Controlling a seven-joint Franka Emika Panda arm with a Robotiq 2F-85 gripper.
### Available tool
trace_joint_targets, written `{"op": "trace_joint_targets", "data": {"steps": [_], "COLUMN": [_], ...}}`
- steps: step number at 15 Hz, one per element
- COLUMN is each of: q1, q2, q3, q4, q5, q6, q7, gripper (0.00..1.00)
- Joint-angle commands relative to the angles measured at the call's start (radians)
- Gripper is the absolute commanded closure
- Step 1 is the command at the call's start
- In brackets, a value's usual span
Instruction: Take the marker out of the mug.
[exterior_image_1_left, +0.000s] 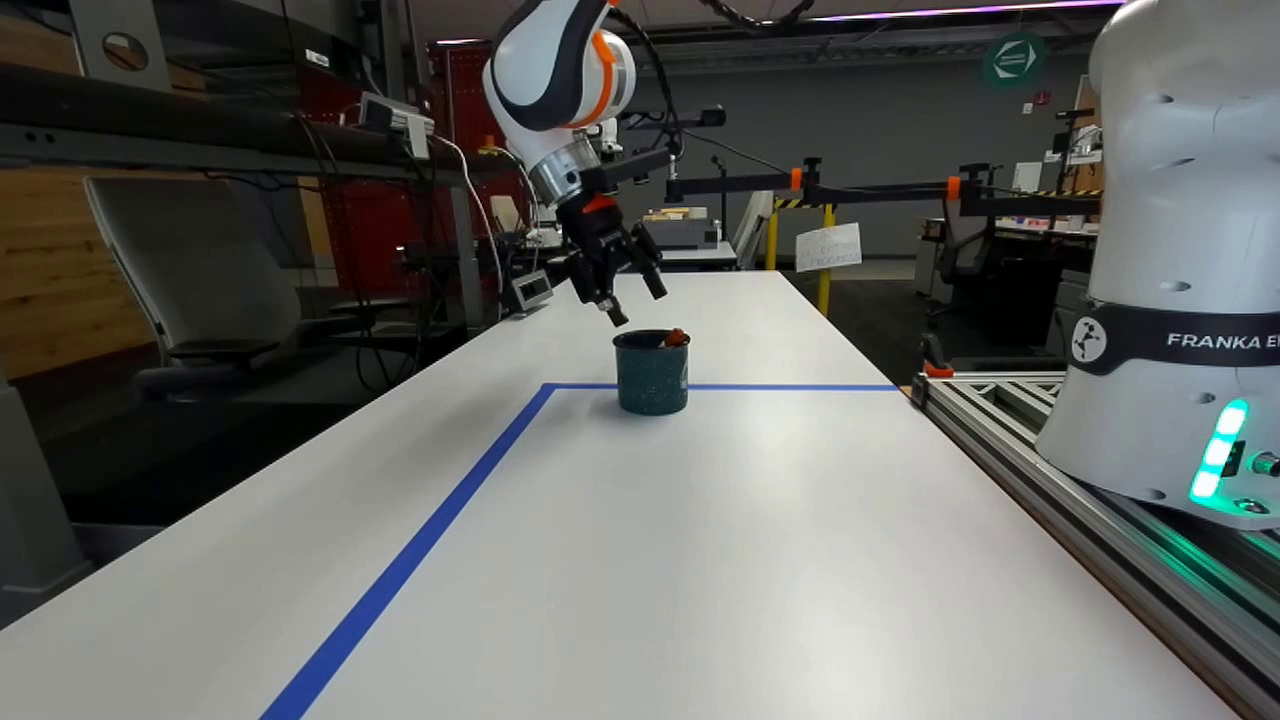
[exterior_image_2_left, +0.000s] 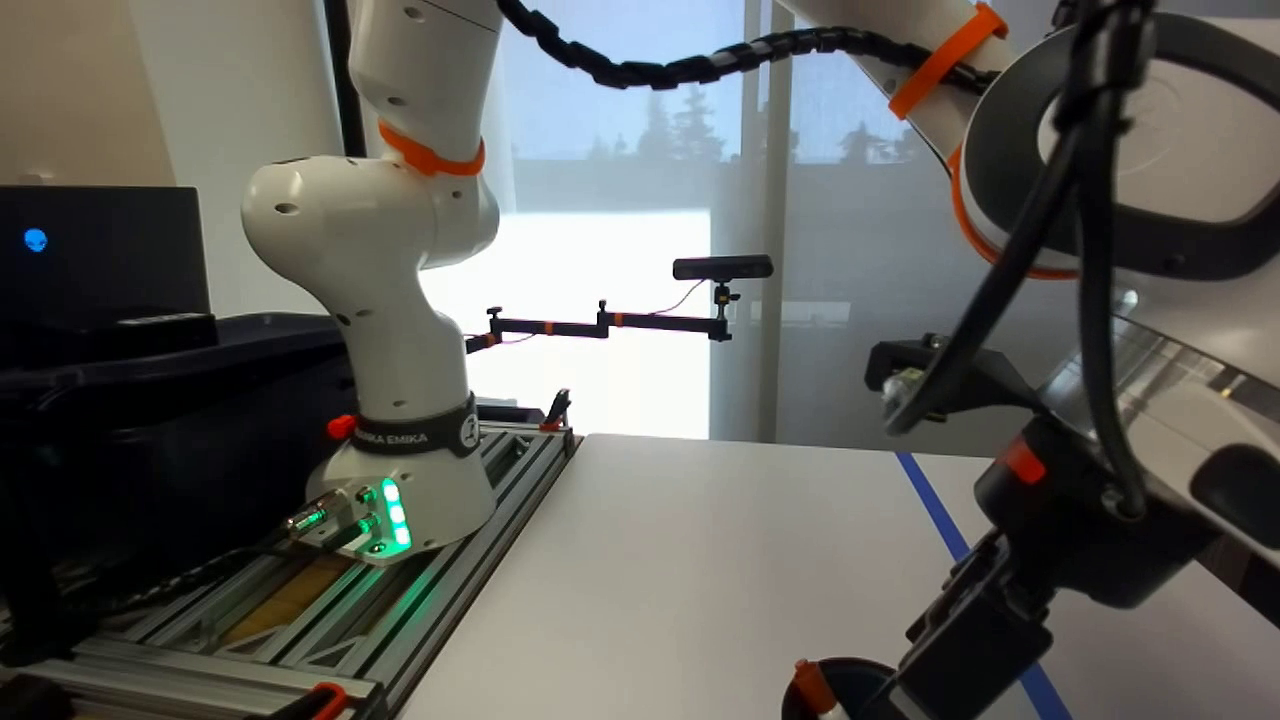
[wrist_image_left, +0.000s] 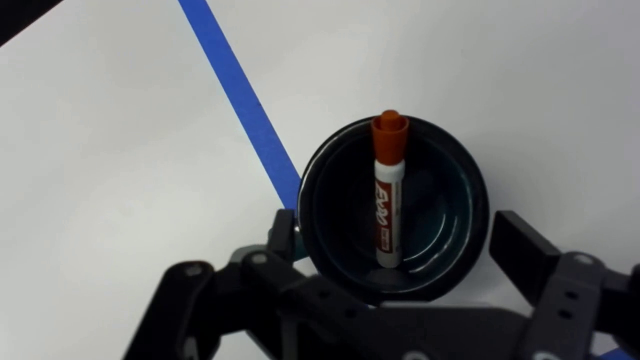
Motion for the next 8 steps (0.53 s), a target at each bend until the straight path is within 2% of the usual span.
{"op": "trace_joint_targets", "data": {"steps": [1, 2, 3, 4, 6, 8], "q1": [-0.002, -0.001, -0.001, 0.0, 0.002, 0.003], "q2": [0.015, 0.015, 0.016, 0.015, 0.014, 0.009], "q3": [-0.003, -0.003, -0.003, -0.002, -0.003, -0.002], "q4": [0.018, 0.015, 0.013, 0.01, 0.003, -0.005], "q5": [-0.027, -0.03, -0.034, -0.038, -0.045, -0.055], "q6": [-0.026, -0.025, -0.022, -0.022, -0.017, -0.016], "q7": [-0.027, -0.028, -0.029, -0.03, -0.032, -0.035], "gripper": [0.09, 0.25, 0.25, 0.32, 0.37, 0.34]}}
